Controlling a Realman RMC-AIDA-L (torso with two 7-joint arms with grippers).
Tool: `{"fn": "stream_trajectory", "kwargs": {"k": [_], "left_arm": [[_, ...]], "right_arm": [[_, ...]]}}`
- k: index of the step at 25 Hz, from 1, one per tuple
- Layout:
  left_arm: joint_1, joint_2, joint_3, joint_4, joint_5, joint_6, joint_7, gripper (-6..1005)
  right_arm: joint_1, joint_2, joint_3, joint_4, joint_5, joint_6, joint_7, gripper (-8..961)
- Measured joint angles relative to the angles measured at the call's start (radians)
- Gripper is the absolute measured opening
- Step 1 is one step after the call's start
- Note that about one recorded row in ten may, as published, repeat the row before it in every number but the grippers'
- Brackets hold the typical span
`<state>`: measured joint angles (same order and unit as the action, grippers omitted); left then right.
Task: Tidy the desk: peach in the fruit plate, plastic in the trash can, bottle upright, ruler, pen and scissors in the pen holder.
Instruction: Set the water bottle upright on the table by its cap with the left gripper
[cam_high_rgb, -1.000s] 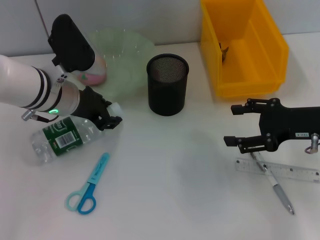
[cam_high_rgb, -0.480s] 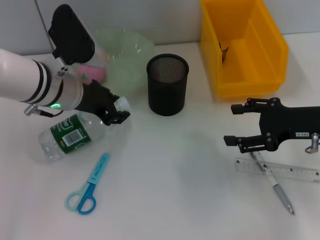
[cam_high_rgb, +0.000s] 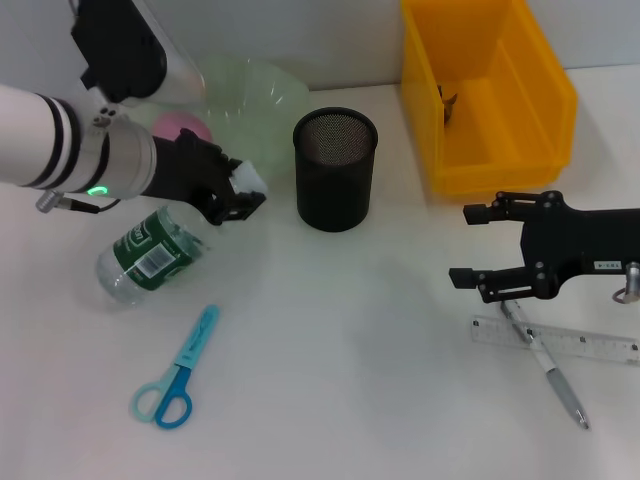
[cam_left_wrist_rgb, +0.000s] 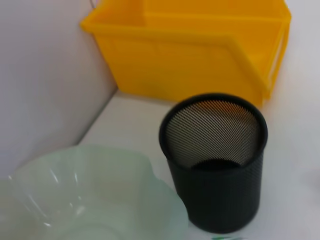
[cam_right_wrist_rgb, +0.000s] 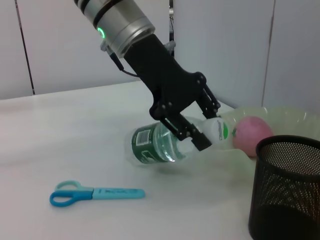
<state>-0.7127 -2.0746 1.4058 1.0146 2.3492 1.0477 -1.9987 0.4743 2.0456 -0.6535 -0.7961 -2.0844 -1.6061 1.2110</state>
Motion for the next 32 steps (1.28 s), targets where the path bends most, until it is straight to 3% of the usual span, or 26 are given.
{"fn": "stream_trajectory", "kwargs": {"k": [1, 15, 32], "left_arm": [[0.029, 0.003, -0.006, 0.056, -0.020, 0.005, -0.002, 446], [0.109, 0.004, -0.016, 0.224, -0.050, 0.023, -0.029, 446], [0.152, 0.007, -0.075, 0.290, -0.100, 0.043, -0.048, 445]], "right_arm": [[0.000, 0.001, 0.000, -0.005, 0.000, -0.001, 0.004, 845], [-0.009, 0.023, -0.003, -0.073, 0.000, -0.028, 0.055, 845], [-0.016, 0.024, 0.000, -0.076, 0.001, -0.031, 0.053, 845]]}}
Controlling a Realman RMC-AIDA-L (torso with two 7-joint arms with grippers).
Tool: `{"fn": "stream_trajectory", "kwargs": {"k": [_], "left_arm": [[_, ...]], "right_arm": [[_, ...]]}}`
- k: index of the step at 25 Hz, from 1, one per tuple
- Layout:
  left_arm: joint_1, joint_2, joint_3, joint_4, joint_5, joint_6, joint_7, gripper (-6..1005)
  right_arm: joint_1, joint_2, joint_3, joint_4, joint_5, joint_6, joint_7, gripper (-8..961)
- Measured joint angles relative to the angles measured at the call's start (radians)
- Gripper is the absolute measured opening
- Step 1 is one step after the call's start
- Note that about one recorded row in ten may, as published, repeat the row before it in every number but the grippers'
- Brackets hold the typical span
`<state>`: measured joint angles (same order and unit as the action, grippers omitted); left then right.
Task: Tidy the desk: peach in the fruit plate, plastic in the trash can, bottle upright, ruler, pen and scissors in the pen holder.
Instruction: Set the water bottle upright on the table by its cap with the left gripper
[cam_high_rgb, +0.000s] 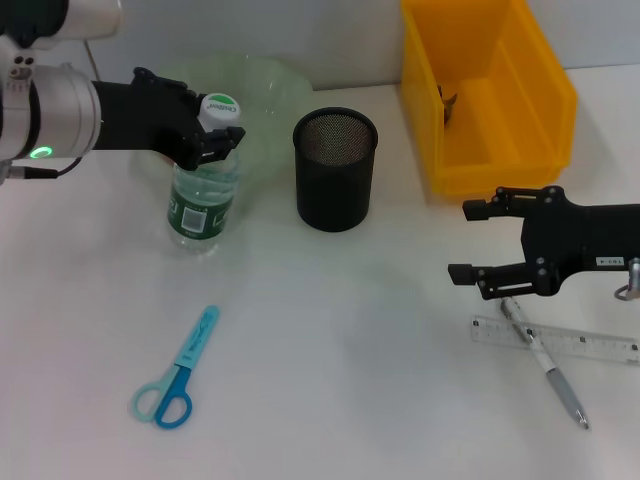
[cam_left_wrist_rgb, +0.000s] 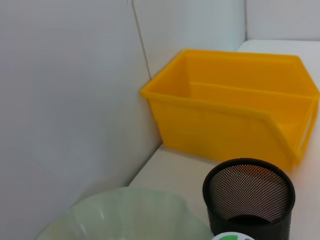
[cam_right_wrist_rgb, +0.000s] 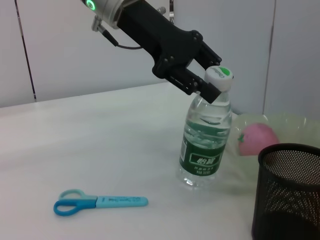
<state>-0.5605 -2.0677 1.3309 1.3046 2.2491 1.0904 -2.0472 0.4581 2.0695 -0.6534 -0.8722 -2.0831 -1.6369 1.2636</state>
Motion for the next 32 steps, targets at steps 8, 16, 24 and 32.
{"fn": "stream_trajectory", "kwargs": {"k": [8, 16, 24, 32], "left_arm": [[0.036, 0.000, -0.026, 0.036, -0.033, 0.005, -0.008, 445], [0.083, 0.000, -0.050, 0.063, -0.073, 0.013, -0.030, 445], [0.109, 0.000, -0.051, 0.061, -0.121, 0.005, -0.009, 445], [0.127, 0.001, -0.054, 0.061, -0.144, 0.003, 0.006, 445]], "right_arm": [[-0.006, 0.003, 0.001, -0.005, 0.000, 0.001, -0.005, 845], [-0.004, 0.003, 0.002, -0.006, 0.000, 0.003, -0.005, 845], [-0.003, 0.004, 0.000, -0.007, 0.000, 0.004, -0.006, 845], [-0.005, 0.004, 0.001, -0.007, 0.001, 0.002, -0.005, 845]]}}
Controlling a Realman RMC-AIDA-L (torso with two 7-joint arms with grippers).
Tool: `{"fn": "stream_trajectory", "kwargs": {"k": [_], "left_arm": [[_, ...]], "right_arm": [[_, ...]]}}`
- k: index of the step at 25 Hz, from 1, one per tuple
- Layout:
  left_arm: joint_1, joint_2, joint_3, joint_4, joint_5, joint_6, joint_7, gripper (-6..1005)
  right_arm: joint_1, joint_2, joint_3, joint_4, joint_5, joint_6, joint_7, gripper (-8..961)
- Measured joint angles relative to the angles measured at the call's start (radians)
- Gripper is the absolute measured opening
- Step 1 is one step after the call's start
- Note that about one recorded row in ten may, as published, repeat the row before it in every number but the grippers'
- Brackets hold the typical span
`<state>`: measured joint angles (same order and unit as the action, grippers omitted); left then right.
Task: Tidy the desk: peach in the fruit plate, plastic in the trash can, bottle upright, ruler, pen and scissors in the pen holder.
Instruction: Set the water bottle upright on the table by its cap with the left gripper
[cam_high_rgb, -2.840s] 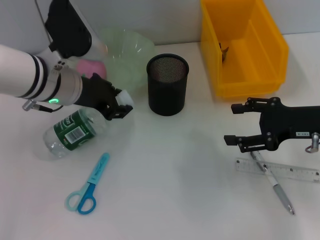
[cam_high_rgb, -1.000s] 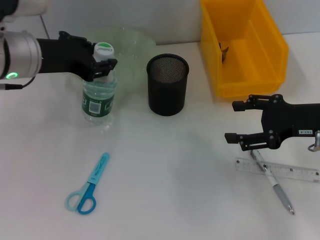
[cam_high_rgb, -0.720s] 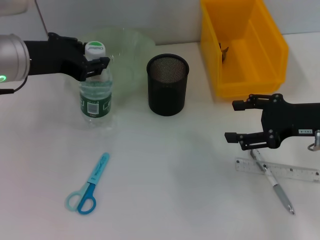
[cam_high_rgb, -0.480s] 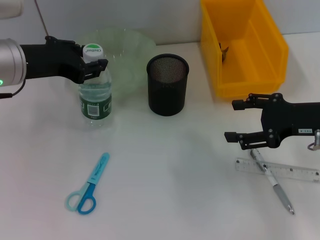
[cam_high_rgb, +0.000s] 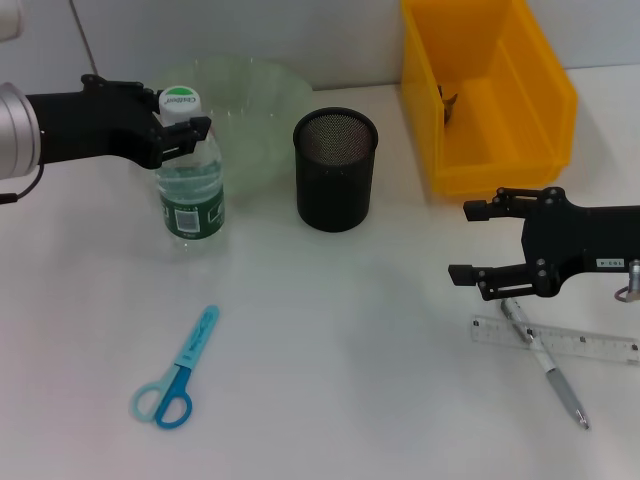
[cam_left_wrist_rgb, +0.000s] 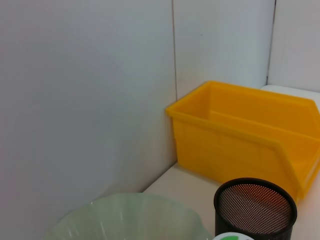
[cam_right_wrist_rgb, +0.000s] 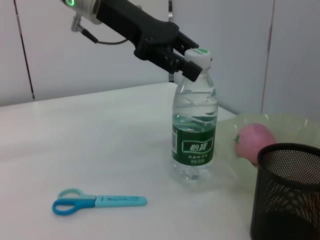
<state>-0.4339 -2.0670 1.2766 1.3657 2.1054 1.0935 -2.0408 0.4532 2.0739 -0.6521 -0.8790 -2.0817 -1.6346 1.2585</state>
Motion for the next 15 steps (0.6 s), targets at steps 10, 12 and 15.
{"fn": "stream_trajectory", "kwargs": {"k": [10, 12, 15], "left_arm": [[0.042, 0.001, -0.063, -0.004, -0.082, 0.013, 0.040, 445], [0.047, 0.002, -0.071, -0.004, -0.097, 0.025, 0.040, 445], [0.051, 0.001, -0.074, -0.005, -0.111, 0.034, 0.040, 445]], "right_arm": [[0.009, 0.000, -0.008, -0.001, 0.001, -0.001, 0.012, 845], [0.009, 0.001, -0.008, -0.001, 0.001, -0.001, 0.012, 845], [0.009, 0.001, -0.009, -0.002, 0.002, 0.000, 0.015, 845]]}}
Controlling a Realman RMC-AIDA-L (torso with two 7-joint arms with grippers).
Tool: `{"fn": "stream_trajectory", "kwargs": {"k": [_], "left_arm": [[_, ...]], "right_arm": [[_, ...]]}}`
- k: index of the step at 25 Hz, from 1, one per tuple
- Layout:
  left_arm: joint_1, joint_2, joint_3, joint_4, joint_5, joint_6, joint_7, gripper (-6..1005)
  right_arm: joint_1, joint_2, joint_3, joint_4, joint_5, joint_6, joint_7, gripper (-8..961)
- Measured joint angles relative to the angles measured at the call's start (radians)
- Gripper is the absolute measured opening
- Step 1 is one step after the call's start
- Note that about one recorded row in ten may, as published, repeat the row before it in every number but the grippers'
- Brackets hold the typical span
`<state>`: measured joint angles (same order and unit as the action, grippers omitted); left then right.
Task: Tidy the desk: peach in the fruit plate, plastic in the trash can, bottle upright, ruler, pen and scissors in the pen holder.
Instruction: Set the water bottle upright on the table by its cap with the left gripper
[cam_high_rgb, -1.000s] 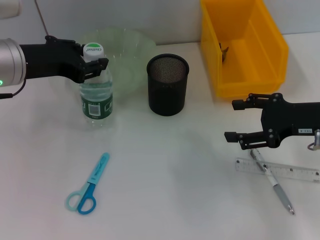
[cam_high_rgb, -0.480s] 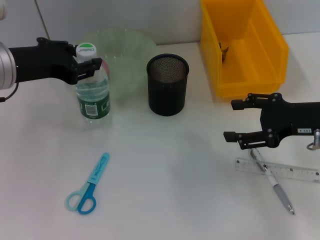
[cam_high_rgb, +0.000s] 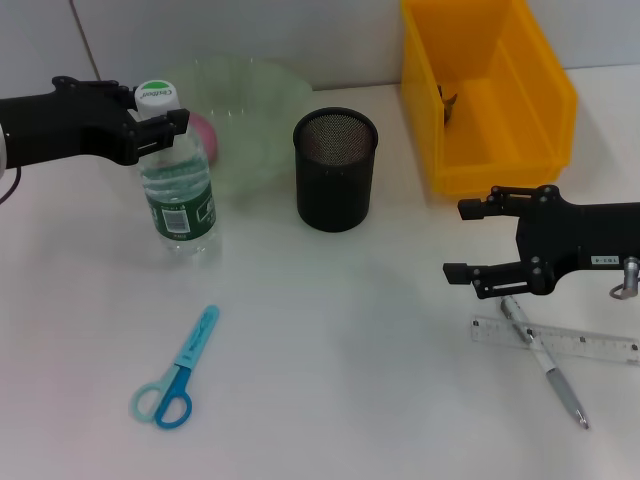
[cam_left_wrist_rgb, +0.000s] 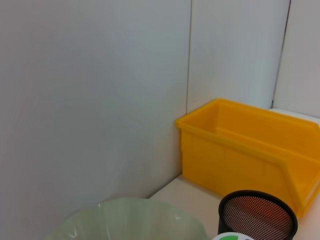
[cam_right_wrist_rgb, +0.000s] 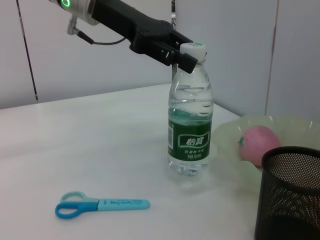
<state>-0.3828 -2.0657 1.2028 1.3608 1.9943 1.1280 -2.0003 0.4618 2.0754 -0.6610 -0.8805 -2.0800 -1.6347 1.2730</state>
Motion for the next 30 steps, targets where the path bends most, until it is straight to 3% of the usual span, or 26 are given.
{"fn": "stream_trajectory", "kwargs": {"k": [30], "left_arm": [[-0.010, -0.001, -0.024, -0.182, -0.152, -0.007, 0.162, 446]], "right_arm": [[0.005, 0.000, -0.002, 0.006, -0.005, 0.009, 0.005, 845]]}}
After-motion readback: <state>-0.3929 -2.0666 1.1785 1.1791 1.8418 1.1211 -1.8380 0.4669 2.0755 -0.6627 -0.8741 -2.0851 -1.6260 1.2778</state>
